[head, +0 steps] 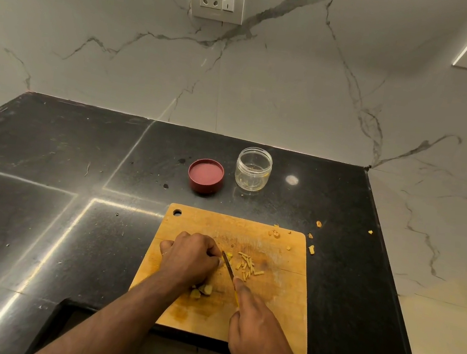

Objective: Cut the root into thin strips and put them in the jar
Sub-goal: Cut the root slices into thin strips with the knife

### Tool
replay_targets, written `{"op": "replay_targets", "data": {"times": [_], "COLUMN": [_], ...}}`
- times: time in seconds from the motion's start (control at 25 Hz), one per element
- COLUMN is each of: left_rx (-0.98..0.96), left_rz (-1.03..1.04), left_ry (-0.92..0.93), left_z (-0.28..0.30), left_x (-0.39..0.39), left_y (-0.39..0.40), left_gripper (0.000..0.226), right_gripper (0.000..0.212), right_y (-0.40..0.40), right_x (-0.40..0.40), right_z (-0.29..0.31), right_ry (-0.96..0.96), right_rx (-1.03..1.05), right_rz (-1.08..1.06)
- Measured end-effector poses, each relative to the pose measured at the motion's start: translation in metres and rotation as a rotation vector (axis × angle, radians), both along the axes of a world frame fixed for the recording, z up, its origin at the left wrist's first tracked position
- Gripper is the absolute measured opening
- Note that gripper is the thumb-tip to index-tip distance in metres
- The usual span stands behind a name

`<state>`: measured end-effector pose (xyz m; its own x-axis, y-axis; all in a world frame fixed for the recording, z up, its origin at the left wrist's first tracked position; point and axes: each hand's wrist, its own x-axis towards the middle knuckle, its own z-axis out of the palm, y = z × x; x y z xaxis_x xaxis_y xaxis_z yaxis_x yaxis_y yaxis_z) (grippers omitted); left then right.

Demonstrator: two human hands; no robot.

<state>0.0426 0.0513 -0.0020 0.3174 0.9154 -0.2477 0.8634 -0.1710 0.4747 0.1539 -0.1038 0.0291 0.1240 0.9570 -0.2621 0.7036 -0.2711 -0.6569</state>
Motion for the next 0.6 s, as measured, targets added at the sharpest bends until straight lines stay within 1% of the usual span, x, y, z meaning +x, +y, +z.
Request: {"op": "replay_targets", "data": {"times": [0.24, 0.48, 0.6], "left_rx": [0.0, -0.023, -0.029], "left_rz": [0.002, 0.011, 0.009], "left_ry": [-0.004, -0.014, -0.01], "left_z": [0.0, 0.001, 0.001], "left_x": [0.0, 0.0, 0.0], "left_y": [0.002, 0.002, 0.002], "left_gripper": [0.009, 0.009, 0.008], "right_gripper": [0.054, 0.056, 0.055], "right_y": [0.007, -0.009, -0.008], "right_x": [0.0, 0.006, 0.008], "right_z": [-0.006, -0.003, 0.0], "right_ry": [-0.003, 0.019, 0.027], "right_rx": [0.002, -0.041, -0.023], "right_rz": [-0.006, -0.014, -0.032]}}
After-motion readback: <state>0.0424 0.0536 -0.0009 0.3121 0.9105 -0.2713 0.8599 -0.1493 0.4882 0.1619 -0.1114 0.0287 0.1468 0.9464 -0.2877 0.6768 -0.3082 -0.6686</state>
